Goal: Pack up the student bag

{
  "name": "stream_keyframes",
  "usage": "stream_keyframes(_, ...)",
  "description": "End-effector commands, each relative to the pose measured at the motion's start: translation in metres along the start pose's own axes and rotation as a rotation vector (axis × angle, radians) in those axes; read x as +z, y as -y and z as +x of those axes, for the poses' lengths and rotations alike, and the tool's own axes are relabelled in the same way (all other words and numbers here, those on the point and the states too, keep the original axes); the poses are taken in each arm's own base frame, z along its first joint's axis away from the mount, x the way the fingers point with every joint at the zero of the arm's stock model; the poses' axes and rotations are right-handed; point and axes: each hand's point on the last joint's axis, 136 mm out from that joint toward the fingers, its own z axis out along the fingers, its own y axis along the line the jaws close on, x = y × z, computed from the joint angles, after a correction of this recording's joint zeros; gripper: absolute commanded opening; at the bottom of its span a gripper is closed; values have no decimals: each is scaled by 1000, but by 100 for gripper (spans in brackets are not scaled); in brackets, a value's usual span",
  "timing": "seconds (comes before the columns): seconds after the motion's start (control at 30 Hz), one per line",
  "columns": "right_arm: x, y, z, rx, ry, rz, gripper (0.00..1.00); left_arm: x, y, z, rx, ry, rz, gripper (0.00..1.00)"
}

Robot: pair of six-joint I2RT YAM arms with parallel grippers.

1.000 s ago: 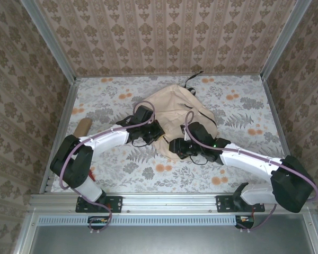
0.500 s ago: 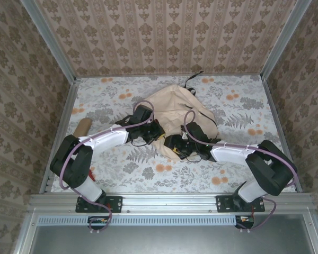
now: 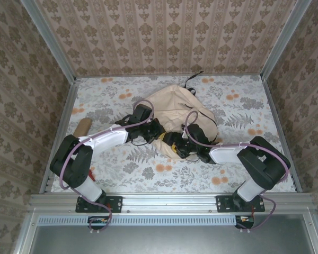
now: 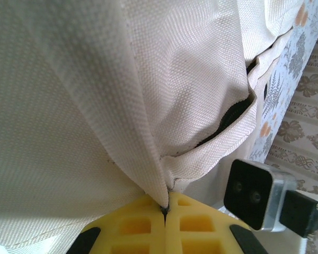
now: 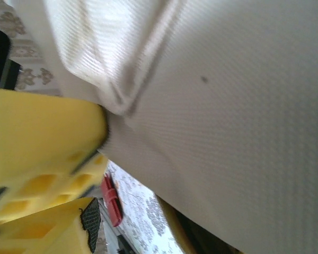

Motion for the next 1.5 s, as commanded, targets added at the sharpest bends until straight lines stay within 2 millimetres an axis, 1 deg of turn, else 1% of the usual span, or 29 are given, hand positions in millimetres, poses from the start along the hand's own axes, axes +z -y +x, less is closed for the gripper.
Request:
stream_keyframes(0.0,-5,-19,-16,-8,51,-94,66,-4,16,2,10,-15,75,0)
stream_keyframes(0.13,-13,-27,-21,-22,66,-107,65,-2,13,1,7,-16,67,0)
stream_keyframes(0.23,-19,-32,-22,-34,75,-118,63,0,9,1,3,-17,60,0)
stream_keyframes(0.43,-31,-33,-22,-61,94,-99,60,4,3,0,-5,-20,46,0)
stream_keyframes(0.53,-33,-30,-22,-61,93,-80,58,5,5,0,-4,-21,51,0)
stream_keyframes(0.7,-29,-21,-19,-50,75,-49,53,4,9,-1,1,-21,62,0)
stream_keyframes(0.77,-27,-18,-19,-50,72,-42,47,4,9,-1,0,-22,61,0)
stream_keyframes(0.9,-23,-13,-19,-54,70,-23,40,4,10,-1,0,-25,63,0)
stream_keyframes(1.0,-20,-10,-20,-64,69,-4,38,4,11,-1,1,-24,64,0)
stream_keyframes(1.07,-22,-6,-22,-75,79,22,37,4,10,-1,1,-23,61,0)
stream_keyframes(1.2,-35,-7,-24,-118,102,62,38,6,6,-1,5,-24,48,0)
stream_keyframes(1.23,-38,-3,-23,-127,103,85,38,8,5,-1,4,-28,44,0)
stream_keyframes(1.27,-45,-9,-24,-141,115,86,39,8,3,-1,3,-27,41,0)
stream_keyframes(1.33,-52,-2,-21,-144,110,133,40,9,2,-1,2,-30,39,0)
stream_keyframes(1.4,-56,6,-16,-127,92,159,48,9,4,-2,5,-28,44,0)
stream_keyframes(1.47,-55,8,-8,-105,54,145,59,9,6,-2,8,-30,49,0)
